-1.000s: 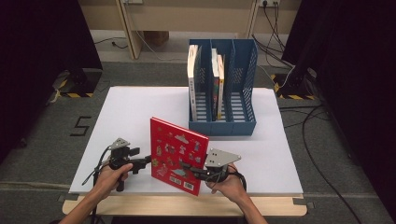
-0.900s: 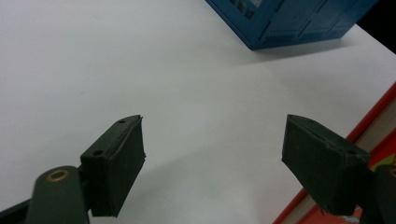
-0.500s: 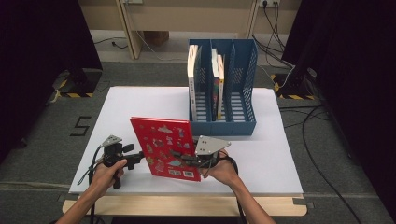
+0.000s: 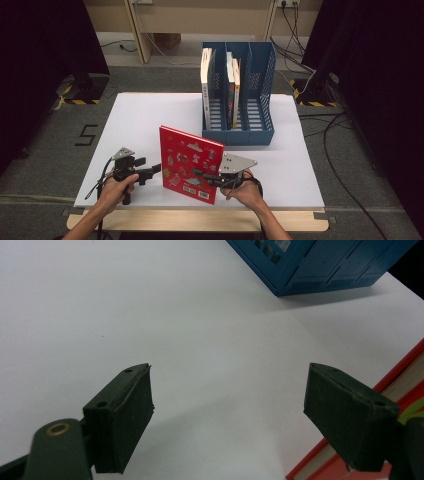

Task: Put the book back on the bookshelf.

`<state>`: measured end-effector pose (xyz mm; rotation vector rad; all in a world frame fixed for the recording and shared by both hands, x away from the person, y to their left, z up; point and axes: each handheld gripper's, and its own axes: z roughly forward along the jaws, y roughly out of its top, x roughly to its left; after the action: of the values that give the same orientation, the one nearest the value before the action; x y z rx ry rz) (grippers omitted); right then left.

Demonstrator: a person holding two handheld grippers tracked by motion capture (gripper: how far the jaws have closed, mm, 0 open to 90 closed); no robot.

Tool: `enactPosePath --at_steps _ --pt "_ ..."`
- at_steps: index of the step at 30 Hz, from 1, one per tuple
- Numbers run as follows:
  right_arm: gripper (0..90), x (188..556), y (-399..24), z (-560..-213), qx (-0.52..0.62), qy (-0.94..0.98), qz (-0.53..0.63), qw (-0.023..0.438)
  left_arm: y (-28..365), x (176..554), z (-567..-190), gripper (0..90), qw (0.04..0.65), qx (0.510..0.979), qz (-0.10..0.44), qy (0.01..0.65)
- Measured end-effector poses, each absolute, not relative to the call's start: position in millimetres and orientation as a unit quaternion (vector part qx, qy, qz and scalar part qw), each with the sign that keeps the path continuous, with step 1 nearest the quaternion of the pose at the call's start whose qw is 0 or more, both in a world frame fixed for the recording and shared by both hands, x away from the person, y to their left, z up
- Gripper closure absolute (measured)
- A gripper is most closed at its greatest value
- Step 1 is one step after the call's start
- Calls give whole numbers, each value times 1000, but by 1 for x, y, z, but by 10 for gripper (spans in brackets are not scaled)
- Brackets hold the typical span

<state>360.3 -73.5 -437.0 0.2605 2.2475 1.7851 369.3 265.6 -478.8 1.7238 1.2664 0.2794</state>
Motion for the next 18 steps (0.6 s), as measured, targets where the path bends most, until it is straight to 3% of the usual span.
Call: enactPosePath --at_steps 5,8,12,18 --pt "720 356 -62 -430 55 781 597 175 264 369 -479 191 473 703 114 518" --pt "718 362 -60 -429 57 780 598 177 266 370 -479 191 476 699 113 522" --pt "724 364 -62 -432 55 775 604 177 268 370 -479 187 475 697 114 525" --pt "725 353 -70 -421 100 749 640 139 269 369 -479 187 476 698 115 523"
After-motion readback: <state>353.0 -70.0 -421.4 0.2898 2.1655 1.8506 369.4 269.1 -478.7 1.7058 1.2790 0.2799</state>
